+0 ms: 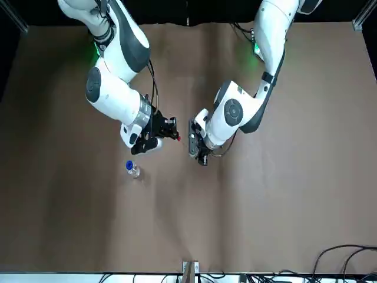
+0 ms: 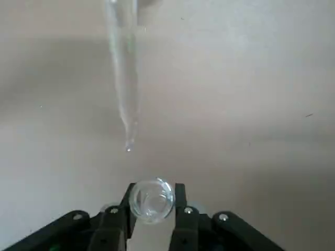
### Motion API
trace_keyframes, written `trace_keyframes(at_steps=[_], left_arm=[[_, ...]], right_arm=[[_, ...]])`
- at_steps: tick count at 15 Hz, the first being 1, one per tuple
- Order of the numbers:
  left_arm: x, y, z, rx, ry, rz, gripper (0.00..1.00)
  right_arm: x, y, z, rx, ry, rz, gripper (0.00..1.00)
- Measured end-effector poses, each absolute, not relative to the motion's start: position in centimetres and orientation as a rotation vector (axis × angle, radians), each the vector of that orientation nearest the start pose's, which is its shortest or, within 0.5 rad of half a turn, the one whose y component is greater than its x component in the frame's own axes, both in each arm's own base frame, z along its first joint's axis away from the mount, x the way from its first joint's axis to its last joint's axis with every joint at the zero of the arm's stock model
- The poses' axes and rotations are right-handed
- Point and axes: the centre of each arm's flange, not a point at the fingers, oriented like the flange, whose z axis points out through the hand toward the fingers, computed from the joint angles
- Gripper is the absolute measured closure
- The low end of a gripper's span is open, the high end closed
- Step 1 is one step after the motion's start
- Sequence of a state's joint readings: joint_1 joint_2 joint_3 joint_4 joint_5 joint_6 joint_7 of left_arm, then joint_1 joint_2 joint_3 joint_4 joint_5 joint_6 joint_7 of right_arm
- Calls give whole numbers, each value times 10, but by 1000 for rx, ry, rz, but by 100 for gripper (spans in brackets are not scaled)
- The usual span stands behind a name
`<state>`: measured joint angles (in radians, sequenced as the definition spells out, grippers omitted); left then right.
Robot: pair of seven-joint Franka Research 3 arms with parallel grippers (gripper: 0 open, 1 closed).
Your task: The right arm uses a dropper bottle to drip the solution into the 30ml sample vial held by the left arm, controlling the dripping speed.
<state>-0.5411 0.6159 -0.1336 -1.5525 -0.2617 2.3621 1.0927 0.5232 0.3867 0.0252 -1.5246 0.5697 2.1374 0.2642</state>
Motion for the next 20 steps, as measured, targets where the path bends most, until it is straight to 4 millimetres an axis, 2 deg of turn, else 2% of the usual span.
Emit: trace_keyframes(at_steps=[6, 20], left_arm=[[571, -441, 311, -2370, 2360, -416, 69], [571, -440, 311, -2370, 2360, -416, 69]], right_arm=[[582, 391, 453, -2583, -41, 23, 88], [577, 401, 448, -2586, -60, 35, 88]])
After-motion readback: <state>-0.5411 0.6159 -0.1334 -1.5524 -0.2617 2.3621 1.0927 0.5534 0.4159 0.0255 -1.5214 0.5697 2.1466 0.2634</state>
